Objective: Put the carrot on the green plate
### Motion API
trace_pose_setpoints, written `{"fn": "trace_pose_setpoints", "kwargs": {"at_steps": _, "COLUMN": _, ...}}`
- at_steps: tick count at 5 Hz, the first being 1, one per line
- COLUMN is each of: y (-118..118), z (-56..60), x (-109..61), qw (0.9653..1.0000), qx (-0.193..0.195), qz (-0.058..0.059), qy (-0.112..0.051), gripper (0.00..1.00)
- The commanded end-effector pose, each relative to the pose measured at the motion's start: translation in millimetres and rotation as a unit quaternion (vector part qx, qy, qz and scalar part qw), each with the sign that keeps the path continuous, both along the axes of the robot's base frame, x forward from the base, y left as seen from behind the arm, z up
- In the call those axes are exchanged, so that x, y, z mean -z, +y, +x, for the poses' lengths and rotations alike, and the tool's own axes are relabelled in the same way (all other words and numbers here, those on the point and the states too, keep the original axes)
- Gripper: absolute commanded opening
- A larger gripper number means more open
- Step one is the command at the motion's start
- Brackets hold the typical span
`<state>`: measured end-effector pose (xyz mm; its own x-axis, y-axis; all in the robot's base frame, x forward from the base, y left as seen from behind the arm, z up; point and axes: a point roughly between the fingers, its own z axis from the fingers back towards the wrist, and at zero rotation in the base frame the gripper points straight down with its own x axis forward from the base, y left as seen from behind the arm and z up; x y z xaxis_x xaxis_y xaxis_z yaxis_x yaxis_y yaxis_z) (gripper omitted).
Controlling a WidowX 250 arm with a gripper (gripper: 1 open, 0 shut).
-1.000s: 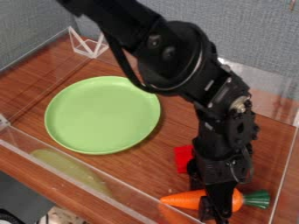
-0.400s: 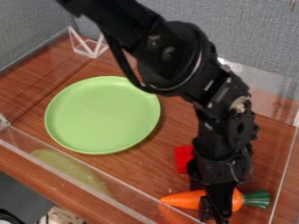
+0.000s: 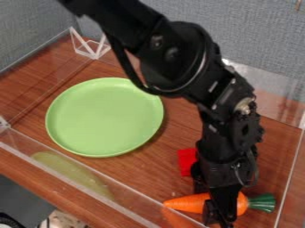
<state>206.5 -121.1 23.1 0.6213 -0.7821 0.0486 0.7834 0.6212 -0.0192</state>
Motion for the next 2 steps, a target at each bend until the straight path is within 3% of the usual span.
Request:
{"fn": "trace_pose_setpoints", "kwargs": {"at_steps": 1, "y": 1.8, "z": -3.4, "x": -0.5, "qw": 0.9999, "qx": -0.010, "qz": -0.001, "qy": 0.008, "gripper": 0.00}}
{"fn": "trace_pose_setpoints", "kwargs": {"at_steps": 2, "y": 2.3, "z": -3.3, "x": -0.3, "qw": 0.9999, "qx": -0.013, "qz": -0.001, "qy": 0.010, "gripper": 0.00}}
